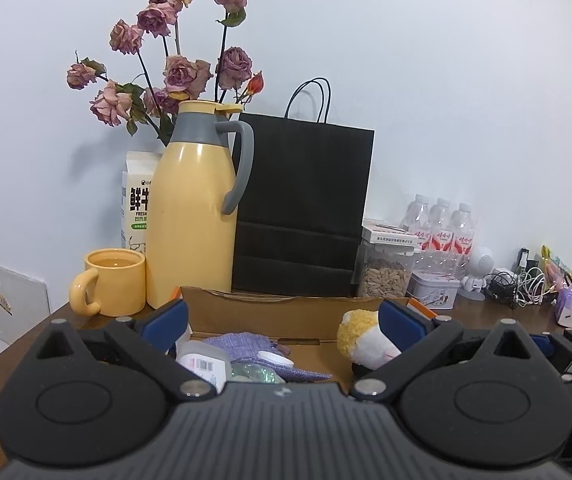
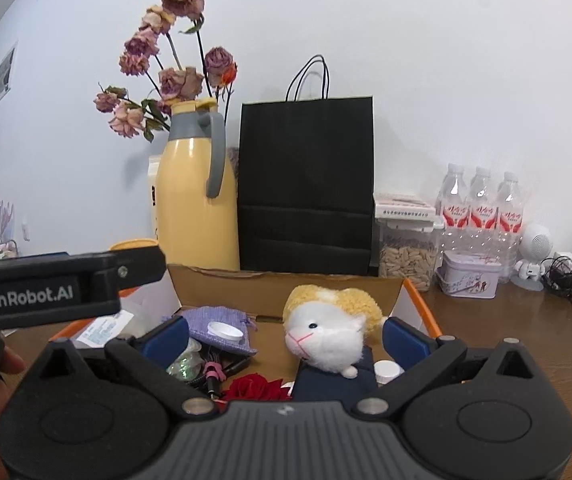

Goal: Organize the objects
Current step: 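Raise both open grippers out of the box toward the table items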

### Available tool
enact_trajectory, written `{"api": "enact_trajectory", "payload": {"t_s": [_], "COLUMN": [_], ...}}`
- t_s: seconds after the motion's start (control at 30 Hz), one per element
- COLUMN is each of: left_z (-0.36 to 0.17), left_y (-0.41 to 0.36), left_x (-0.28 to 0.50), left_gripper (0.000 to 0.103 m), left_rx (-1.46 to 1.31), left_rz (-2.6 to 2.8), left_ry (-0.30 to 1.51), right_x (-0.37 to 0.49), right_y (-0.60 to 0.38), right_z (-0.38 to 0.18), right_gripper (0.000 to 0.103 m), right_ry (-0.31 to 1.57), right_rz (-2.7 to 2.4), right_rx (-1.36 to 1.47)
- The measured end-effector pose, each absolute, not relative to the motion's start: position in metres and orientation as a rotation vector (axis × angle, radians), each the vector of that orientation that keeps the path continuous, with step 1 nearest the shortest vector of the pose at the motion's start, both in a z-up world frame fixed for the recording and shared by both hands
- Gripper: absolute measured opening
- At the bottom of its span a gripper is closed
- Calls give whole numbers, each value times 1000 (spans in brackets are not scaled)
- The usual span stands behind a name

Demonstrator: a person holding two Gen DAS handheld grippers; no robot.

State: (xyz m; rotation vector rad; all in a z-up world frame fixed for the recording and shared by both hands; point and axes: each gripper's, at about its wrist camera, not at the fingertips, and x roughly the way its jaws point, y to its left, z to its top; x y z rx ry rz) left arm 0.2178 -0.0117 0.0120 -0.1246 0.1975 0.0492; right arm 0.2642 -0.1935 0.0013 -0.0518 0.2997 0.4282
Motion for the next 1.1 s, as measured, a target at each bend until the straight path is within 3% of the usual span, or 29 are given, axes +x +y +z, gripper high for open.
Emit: {"api": "enact_trajectory", "payload": {"t_s": [0.33,1.1], "left_z": [12,-39], "left_y": [-8,2], "left_x": [184,160], "left_gripper": [103,103], "left_rx": [-119,-39], "left_rz": [32,76], "left_ry": [215,483], "right_x": [241,215], "right_y": [-215,-254], "right_z": [0,-48], "right_gripper": [103,103], "right_ry": [320,467], "right_rz": [425,375], "right_rx": [-65,-137]}}
